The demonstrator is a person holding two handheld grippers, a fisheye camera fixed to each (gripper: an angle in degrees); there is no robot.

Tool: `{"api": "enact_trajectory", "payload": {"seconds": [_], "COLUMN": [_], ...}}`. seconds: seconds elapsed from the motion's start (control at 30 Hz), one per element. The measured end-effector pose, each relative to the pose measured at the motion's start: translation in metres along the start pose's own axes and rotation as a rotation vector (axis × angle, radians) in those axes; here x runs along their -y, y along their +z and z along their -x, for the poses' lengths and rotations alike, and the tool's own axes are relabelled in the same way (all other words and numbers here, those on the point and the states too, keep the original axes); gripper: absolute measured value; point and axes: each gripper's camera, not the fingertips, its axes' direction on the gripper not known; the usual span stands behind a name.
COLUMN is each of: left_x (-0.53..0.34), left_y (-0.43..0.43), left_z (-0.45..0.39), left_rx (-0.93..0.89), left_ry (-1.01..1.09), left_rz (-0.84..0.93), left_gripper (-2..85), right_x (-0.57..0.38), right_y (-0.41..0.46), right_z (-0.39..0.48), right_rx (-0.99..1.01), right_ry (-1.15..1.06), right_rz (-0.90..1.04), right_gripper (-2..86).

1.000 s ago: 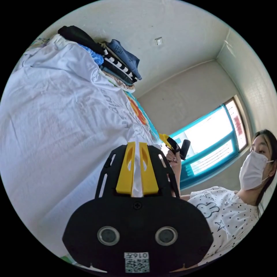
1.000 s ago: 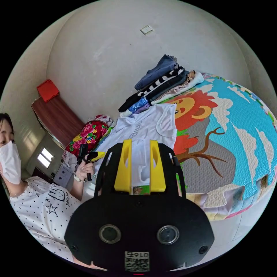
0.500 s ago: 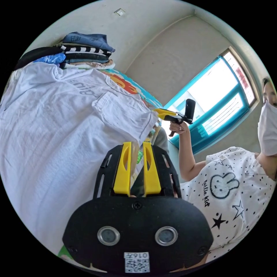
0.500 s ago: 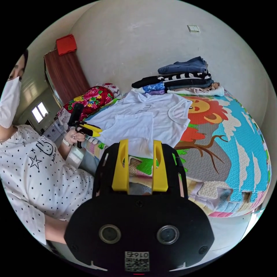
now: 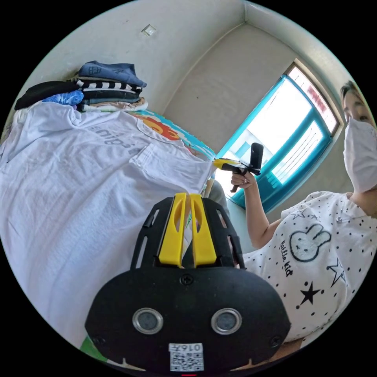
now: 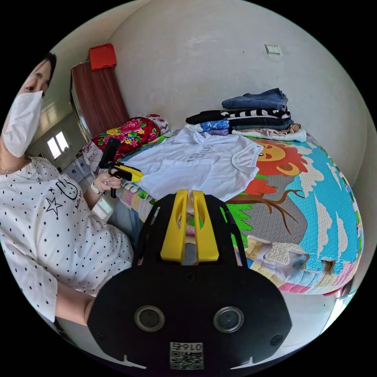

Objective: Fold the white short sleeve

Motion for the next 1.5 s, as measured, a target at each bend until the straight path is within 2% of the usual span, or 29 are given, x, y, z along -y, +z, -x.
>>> {"api": "enact_trajectory", "payload": {"seconds": [0.23, 0.53, 0.6, 0.67, 0.77, 0.83, 0.97, 1.13, 1.23, 1.33, 1.4, 1.5], "left_x": [-0.016, -0.023, -0.022, -0.017, -0.006, 0.004, 0.029, 0.044, 0.046, 0.046, 0.045, 0.046], "left_y": [0.017, 0.034, 0.036, 0.021, -0.005, -0.01, 0.011, 0.049, 0.057, 0.057, 0.057, 0.057], "left_z": [-0.02, -0.022, -0.024, -0.032, -0.042, -0.041, -0.021, -0.015, -0.02, -0.021, -0.021, -0.024], "left_rx": [-0.013, -0.035, -0.017, 0.065, 0.141, 0.159, 0.209, 0.308, 0.374, 0.372, 0.369, 0.373], "left_ry": [0.089, 0.033, 0.029, 0.033, 0.058, 0.049, -0.085, -0.144, -0.148, -0.156, -0.155, -0.147], "left_rz": [0.091, 0.124, 0.156, 0.113, 0.022, 0.007, 0.048, 0.14, 0.153, 0.143, 0.138, 0.132], "left_gripper": [-0.7, -0.8, -0.8, -0.8, -0.5, 0.3, 4.2, 6.1, 5.9, 5.4, 5.1, 3.3], "right_x": [-0.008, -0.013, -0.012, -0.011, -0.004, 0.009, 0.052, 0.131, 0.163, 0.182, 0.188, 0.192], "right_y": [-0.002, 0.001, 0.005, 0.01, -0.009, -0.028, -0.018, 0.059, 0.1, 0.139, 0.144, 0.142], "right_z": [0.0, 0.017, 0.019, 0.019, 0.025, 0.027, 0.032, 0.023, 0.013, 0.007, 0.01, 0.015], "right_rx": [0.022, -0.036, -0.051, -0.089, -0.14, -0.146, -0.114, -0.113, -0.12, -0.156, -0.185, -0.202], "right_ry": [0.028, -0.055, -0.063, -0.055, -0.052, -0.029, -0.063, -0.043, -0.003, 0.017, 0.009, -0.017], "right_rz": [0.01, 0.068, 0.113, 0.183, 0.039, -0.167, -0.244, -0.052, 0.082, 0.285, 0.295, 0.273], "right_gripper": [1.1, 0.9, 0.8, 0.7, 1.0, 1.7, 3.9, 11.8, 12.8, 12.0, 10.7, 2.2]}}
